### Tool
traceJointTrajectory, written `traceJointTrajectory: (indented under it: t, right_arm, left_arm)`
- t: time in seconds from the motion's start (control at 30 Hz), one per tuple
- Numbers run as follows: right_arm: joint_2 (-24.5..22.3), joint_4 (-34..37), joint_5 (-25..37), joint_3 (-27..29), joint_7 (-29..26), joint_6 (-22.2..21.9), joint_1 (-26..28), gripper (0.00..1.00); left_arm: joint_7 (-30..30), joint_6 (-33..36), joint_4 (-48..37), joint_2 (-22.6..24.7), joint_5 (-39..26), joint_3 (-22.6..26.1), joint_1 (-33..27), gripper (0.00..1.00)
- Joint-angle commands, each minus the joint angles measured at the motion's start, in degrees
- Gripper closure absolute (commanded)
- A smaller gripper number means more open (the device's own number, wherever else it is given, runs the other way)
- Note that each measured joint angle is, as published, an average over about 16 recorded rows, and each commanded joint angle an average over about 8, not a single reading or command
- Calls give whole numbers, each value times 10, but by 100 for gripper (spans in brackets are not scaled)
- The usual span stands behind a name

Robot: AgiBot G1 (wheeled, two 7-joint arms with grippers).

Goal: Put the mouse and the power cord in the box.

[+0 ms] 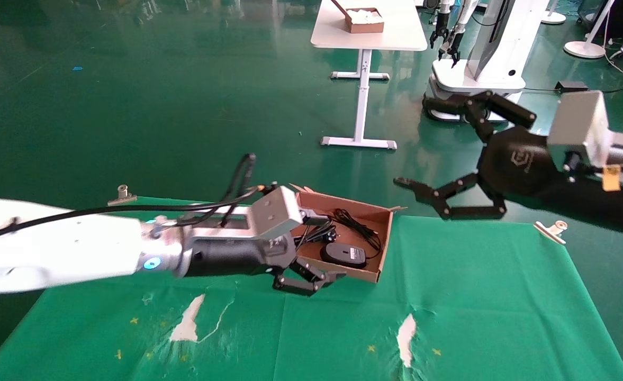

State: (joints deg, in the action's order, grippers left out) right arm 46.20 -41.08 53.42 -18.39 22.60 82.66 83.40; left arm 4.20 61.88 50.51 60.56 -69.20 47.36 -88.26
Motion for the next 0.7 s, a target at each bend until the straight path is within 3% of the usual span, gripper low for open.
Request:
traceJointTrajectory:
  t: [0.03,0.7]
  right_arm:
    - [-6,-19,-7,1,-19,2,-12,0]
    - [-69,-200,-71,15,-206,19,-135,0]
  left_arm:
    - [4,14,13,-15,16,-18,16,0]
    - [41,150,145,-160,172,-197,168,0]
